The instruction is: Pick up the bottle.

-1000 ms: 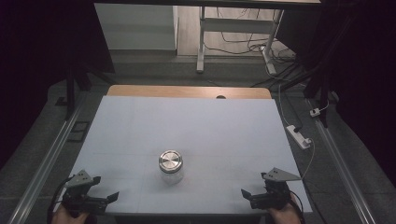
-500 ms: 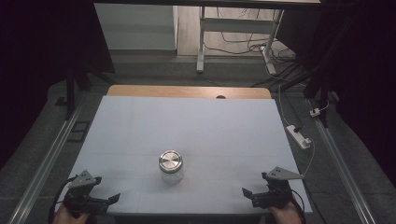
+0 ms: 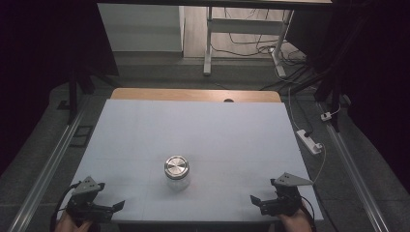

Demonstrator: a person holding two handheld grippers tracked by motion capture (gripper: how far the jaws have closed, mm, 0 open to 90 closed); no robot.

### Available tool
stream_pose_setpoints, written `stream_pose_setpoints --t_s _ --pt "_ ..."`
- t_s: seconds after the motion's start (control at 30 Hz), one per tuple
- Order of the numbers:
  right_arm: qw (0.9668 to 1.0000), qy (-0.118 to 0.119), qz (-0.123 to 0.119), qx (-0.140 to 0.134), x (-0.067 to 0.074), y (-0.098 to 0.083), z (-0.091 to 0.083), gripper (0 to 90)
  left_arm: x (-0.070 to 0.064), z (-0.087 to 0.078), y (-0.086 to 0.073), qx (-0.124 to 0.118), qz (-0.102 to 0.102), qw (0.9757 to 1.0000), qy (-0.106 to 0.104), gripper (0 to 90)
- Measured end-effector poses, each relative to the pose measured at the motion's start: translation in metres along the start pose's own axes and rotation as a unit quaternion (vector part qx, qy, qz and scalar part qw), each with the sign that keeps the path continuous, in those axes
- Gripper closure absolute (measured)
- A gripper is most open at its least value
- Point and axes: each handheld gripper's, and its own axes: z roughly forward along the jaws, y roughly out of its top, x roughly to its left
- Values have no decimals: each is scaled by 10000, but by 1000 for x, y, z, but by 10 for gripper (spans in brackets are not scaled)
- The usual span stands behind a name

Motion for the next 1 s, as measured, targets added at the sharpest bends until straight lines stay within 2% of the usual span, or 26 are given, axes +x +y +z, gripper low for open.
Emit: stream_pose_setpoints --t_s 0.23,0.47,0.7,1.0 --pt "10000 14 18 -15 0 0 0 0 0 -5 3 -275 49 9996 -102 0" --pt "10000 12 11 -6 0 0 0 0 -1 -5 6 -327 193 9991 -182 0" --pt "10000 15 -1 11 0 0 0 0 -2 -1 11 -387 351 9979 -388 0" --pt "10000 43 42 3 -1 0 0 0 -9 6 22 -462 487 9962 -552 0"
